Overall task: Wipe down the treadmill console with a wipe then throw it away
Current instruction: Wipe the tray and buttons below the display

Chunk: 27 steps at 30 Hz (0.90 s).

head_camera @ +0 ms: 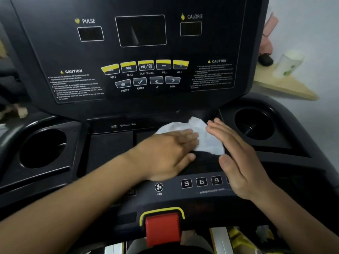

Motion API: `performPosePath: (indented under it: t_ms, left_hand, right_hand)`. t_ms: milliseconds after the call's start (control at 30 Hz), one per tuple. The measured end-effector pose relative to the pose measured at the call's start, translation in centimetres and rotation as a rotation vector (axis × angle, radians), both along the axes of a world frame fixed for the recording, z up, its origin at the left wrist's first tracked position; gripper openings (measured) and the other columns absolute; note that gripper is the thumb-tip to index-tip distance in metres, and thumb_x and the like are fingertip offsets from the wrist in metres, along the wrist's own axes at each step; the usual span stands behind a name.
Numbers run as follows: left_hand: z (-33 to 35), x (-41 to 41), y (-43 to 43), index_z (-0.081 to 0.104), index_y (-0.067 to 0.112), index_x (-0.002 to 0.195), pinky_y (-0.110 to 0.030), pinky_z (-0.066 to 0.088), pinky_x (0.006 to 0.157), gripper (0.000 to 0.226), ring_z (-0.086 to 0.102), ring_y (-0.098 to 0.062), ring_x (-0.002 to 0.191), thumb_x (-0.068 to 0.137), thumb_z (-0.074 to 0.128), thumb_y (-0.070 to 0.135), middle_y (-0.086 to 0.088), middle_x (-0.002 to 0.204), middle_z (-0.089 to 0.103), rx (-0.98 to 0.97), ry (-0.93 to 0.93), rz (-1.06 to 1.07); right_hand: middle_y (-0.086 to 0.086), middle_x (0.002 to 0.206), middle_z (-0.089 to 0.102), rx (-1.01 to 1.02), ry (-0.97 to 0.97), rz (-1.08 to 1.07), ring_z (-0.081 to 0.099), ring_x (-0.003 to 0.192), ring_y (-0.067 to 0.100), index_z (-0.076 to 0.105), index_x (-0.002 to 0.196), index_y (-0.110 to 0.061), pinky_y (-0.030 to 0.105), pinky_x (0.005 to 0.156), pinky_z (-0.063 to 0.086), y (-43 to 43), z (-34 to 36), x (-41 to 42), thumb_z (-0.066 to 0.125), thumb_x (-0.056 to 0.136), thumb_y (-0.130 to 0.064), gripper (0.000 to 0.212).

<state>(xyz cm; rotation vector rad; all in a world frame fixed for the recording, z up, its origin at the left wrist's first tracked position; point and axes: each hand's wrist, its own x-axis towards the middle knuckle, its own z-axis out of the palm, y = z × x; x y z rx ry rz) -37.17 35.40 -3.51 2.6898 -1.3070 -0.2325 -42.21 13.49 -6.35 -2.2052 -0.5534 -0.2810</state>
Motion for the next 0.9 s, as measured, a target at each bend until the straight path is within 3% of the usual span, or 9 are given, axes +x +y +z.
performPosePath:
  t_ms: [100,233,333,433,533,667,767,833,900]
  left_hand:
    - [-0.5,0.4,-3.9,0.031,0.013,0.152,-0.031,0.004,0.122,0.063,0.022,-0.023,0.147,0.101,0.02,0.049,-0.007,0.16,0.027,-0.011,0.102,0.099]
    - [0.7,-2.7,-4.2,0.038,0.019,0.148,-0.034,0.014,0.122,0.064,0.019,-0.017,0.148,0.1,0.017,0.055,-0.002,0.158,0.031,-0.035,0.229,0.081]
    - [1.0,-3.8,-2.8,0.037,0.02,0.146,-0.033,0.028,0.112,0.058,0.031,-0.02,0.142,0.102,0.021,0.052,-0.002,0.149,0.041,0.065,0.116,0.2]
    - [-0.2,-1.5,-5.9,0.028,0.011,0.151,-0.039,0.019,0.117,0.063,0.026,-0.029,0.143,0.1,0.016,0.047,-0.012,0.153,0.034,0.15,0.049,0.254]
    - [-1.2,-2.2,-8.2,0.019,0.009,0.154,-0.05,0.011,0.121,0.078,0.012,-0.035,0.148,0.088,-0.002,0.045,-0.017,0.161,0.018,0.123,0.06,0.151]
    - [-0.5,-4.2,-4.2,0.026,0.017,0.153,-0.036,0.014,0.122,0.076,0.018,-0.024,0.147,0.095,0.001,0.06,-0.005,0.155,0.033,-0.018,0.156,0.269]
    - [-0.9,-2.6,-5.1,0.025,0.012,0.153,-0.041,0.016,0.12,0.086,0.025,-0.032,0.142,0.087,-0.006,0.059,-0.012,0.152,0.037,0.068,0.082,0.334]
    - [-1.3,-2.8,-7.3,0.02,0.01,0.154,-0.049,0.01,0.12,0.088,0.013,-0.037,0.147,0.083,-0.011,0.05,-0.016,0.159,0.024,0.081,0.06,0.253]
    - [-1.1,-4.4,-7.4,0.016,0.015,0.156,-0.046,0.006,0.122,0.081,0.001,-0.029,0.151,0.088,-0.008,0.05,-0.009,0.164,0.013,0.01,0.116,0.219]
  right_hand:
    - [0.005,0.15,0.041,0.015,-0.011,0.001,0.029,0.145,0.022,0.043,0.142,-0.009,0.041,0.116,0.029,0.1,0.0,0.1,0.027,0.101,-0.051,0.061]
    - [0.005,0.15,0.042,0.044,-0.01,-0.003,0.03,0.145,0.022,0.043,0.141,-0.01,0.04,0.116,0.029,-0.1,-0.1,0.2,0.026,0.101,-0.052,0.061]
    - [0.005,0.15,0.042,0.022,0.006,-0.017,0.029,0.145,0.021,0.044,0.141,-0.009,0.039,0.116,0.028,-0.1,0.0,0.2,0.025,0.1,-0.053,0.063]
    - [0.007,0.149,0.042,0.02,0.011,-0.003,0.03,0.145,0.021,0.045,0.141,-0.006,0.039,0.116,0.029,0.0,0.1,0.3,0.026,0.1,-0.051,0.063]
    - [0.006,0.149,0.042,0.032,0.009,-0.002,0.03,0.145,0.022,0.044,0.141,-0.008,0.043,0.115,0.029,0.0,0.1,0.3,0.026,0.1,-0.053,0.063]
    - [0.004,0.15,0.042,0.036,0.019,-0.015,0.028,0.146,0.021,0.044,0.141,-0.011,0.042,0.116,0.029,0.0,0.1,0.3,0.025,0.1,-0.055,0.063]
    - [0.006,0.15,0.041,-0.006,0.014,-0.002,0.027,0.146,0.022,0.043,0.141,-0.009,0.04,0.117,0.027,0.1,0.1,0.4,0.025,0.1,-0.053,0.063]
    - [0.008,0.15,0.041,-0.012,-0.008,0.005,0.028,0.146,0.024,0.044,0.141,-0.006,0.042,0.117,0.028,0.0,0.1,0.4,0.025,0.101,-0.051,0.063]
    - [0.007,0.15,0.041,-0.021,-0.015,-0.001,0.028,0.146,0.024,0.044,0.141,-0.006,0.041,0.117,0.028,0.0,0.1,0.2,0.025,0.101,-0.052,0.063]
